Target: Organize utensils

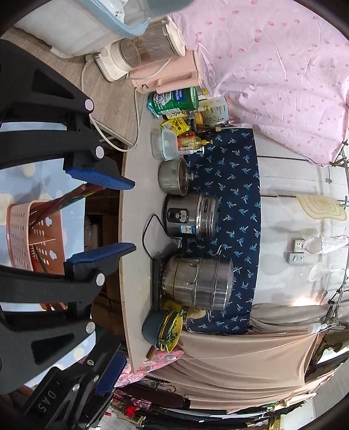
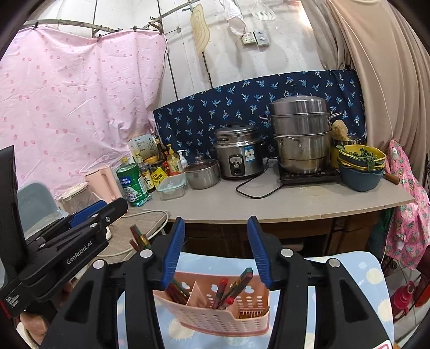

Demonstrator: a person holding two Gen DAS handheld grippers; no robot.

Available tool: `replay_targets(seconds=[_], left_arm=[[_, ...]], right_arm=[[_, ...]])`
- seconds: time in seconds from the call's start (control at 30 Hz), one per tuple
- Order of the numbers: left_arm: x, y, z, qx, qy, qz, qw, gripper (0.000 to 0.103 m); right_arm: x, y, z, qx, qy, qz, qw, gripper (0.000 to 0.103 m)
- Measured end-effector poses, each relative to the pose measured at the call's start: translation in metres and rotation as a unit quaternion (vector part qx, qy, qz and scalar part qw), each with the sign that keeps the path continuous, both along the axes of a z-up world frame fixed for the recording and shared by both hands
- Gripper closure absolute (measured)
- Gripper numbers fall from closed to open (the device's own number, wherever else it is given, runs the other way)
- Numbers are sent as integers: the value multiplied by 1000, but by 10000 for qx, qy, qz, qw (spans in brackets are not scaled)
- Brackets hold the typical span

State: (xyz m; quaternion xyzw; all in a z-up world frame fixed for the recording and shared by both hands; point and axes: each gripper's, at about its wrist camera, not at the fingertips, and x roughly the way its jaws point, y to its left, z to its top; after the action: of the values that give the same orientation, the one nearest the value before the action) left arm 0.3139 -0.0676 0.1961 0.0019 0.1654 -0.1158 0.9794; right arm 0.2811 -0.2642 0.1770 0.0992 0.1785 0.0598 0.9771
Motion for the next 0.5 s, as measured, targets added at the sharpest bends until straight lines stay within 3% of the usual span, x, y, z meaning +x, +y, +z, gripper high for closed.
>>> replay_targets(seconds=[0.17,0.5], left_arm=[[-21,4,-3,64,80,42,9999,56],[-73,14,-23,160,345,65,9993,54]], right_arm=[[-23,5,-6,-121,35,9,9999,45],[-78,8,-27,-288,264,-20,9992,40]])
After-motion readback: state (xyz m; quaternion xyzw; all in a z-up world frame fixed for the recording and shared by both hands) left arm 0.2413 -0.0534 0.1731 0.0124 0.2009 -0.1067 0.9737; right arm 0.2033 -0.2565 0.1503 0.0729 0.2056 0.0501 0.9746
